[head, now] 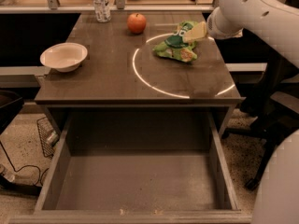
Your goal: Place green rice chip bag into top drawer
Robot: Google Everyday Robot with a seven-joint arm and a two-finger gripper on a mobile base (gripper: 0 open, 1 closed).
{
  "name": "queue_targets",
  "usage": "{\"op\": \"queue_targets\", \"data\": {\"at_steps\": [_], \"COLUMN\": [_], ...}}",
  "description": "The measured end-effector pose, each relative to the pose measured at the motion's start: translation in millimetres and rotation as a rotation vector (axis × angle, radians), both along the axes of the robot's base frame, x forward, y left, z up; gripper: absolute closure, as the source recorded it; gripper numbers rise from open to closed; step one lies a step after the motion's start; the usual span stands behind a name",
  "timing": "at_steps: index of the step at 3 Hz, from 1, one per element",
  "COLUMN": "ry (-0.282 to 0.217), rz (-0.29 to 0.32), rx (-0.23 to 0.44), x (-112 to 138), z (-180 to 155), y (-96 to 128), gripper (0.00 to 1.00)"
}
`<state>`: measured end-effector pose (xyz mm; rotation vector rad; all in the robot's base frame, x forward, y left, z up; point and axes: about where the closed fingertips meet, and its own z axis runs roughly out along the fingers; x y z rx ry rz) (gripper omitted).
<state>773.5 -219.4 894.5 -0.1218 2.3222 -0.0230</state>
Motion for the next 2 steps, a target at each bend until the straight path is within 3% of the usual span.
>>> {"op": "queue_targets", "data": {"at_steps": [1, 2], "ry": [-0.016, -0.04], "rz": [0.018, -0.018], "rx": [0.086, 0.298], "x": [10, 26], "z": [13, 46], "y": [15, 47], "gripper": [0.0, 0.0]}}
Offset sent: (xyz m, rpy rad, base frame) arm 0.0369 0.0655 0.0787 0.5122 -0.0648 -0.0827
